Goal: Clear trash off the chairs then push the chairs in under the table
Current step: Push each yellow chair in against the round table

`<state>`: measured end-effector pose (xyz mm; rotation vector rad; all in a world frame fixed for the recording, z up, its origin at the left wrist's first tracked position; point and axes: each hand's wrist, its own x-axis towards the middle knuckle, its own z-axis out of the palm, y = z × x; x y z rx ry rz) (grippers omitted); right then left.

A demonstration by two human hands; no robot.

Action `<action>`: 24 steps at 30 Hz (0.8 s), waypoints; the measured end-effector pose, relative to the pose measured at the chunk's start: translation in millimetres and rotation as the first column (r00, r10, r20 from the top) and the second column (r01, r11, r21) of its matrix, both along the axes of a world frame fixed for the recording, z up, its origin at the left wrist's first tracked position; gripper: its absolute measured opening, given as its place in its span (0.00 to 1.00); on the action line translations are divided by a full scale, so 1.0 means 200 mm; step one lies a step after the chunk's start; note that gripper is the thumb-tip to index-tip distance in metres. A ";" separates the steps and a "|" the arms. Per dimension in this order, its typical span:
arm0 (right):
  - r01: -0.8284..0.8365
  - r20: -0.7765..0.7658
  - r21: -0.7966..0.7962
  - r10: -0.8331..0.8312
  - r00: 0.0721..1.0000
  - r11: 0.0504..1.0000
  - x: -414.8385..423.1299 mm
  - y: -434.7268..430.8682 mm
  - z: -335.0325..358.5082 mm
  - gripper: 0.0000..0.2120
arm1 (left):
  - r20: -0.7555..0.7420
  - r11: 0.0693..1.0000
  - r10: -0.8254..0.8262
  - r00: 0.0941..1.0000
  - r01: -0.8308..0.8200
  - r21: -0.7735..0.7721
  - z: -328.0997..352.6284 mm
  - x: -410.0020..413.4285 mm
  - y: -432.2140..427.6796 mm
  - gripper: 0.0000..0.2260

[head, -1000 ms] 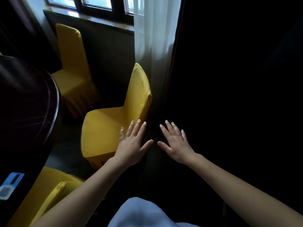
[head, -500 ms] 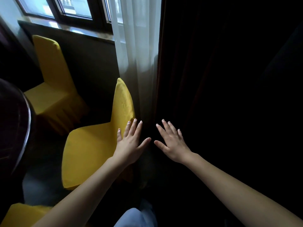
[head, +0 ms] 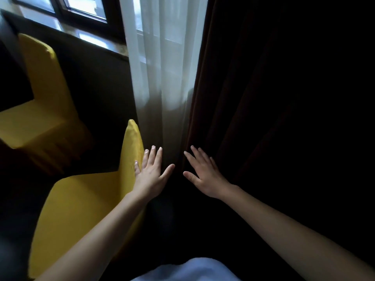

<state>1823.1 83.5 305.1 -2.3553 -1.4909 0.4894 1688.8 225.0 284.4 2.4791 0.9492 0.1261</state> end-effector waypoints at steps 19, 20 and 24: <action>-0.807 0.040 -0.177 0.824 0.566 0.563 0.42 1.13 -0.10 0.27 | -0.171 0.622 0.725 0.667 -0.741 -0.253 -0.16 0.00 -0.01 0.30; -0.828 0.045 -0.187 0.847 0.530 0.528 0.44 1.16 -0.10 0.27 | -0.181 0.609 0.748 0.639 -0.769 -0.197 -0.16 -0.01 -0.02 0.28; -0.880 0.098 -0.252 0.915 0.390 0.402 0.43 1.26 -0.10 0.29 | -0.177 0.489 0.848 0.500 -0.866 -0.104 -0.15 0.00 -0.04 0.19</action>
